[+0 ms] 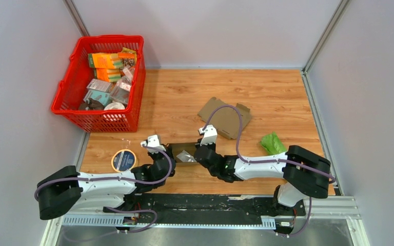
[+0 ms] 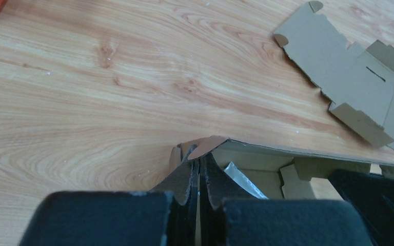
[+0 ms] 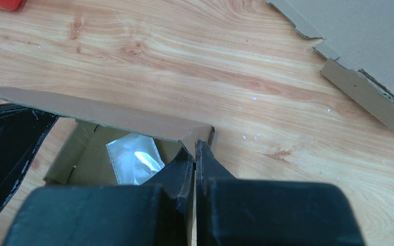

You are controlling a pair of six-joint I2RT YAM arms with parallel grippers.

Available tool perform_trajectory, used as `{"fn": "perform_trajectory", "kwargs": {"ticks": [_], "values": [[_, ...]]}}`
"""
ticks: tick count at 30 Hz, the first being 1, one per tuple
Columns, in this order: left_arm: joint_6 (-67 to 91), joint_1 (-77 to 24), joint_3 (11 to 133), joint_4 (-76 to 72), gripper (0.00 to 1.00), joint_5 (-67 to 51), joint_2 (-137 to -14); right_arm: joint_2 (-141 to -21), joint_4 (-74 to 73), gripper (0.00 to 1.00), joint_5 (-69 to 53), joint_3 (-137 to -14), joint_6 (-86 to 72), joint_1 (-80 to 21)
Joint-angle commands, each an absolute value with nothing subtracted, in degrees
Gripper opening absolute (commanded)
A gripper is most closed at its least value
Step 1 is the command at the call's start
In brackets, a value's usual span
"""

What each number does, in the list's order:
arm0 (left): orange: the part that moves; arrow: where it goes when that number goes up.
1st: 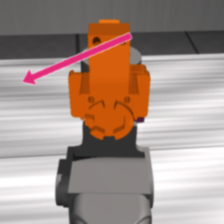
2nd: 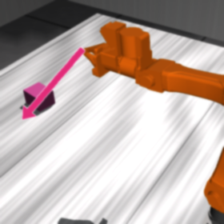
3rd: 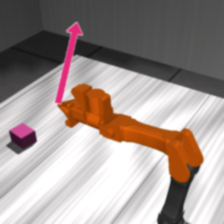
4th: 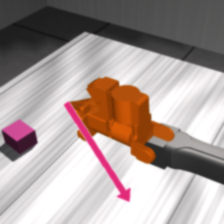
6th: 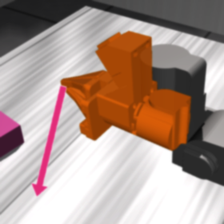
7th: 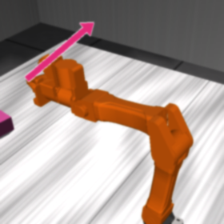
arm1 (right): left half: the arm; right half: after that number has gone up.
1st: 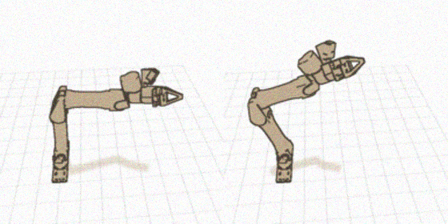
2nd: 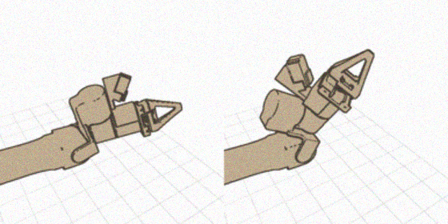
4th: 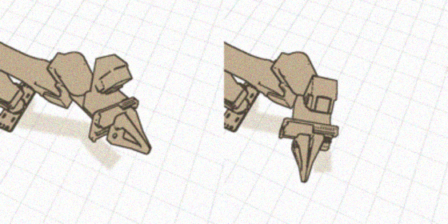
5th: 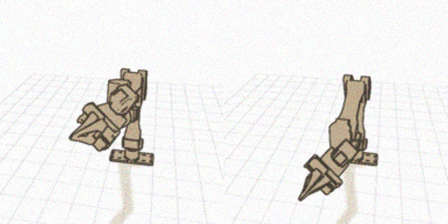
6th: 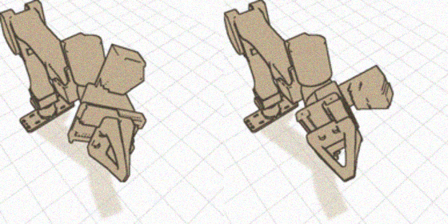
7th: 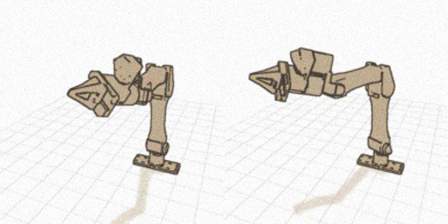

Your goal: Fold the paper box

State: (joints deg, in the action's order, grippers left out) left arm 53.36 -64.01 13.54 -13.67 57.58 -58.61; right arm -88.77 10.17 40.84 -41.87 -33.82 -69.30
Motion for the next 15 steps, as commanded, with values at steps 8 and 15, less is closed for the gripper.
{"fn": "perform_trajectory", "kwargs": {"ticks": [8,15], "values": [[46.2,-70.5,7.6,-25.0,0.0,62.5,-61.7,-88.1,17.3,0.0,49.9,-38.2,-38.3,-72.9],[41.9,-76.0,7.7,-26.5,0.0,68.5,-64.0,-87.1,18.3,0.0,54.7,-34.9,-40.1,-76.0]]}}
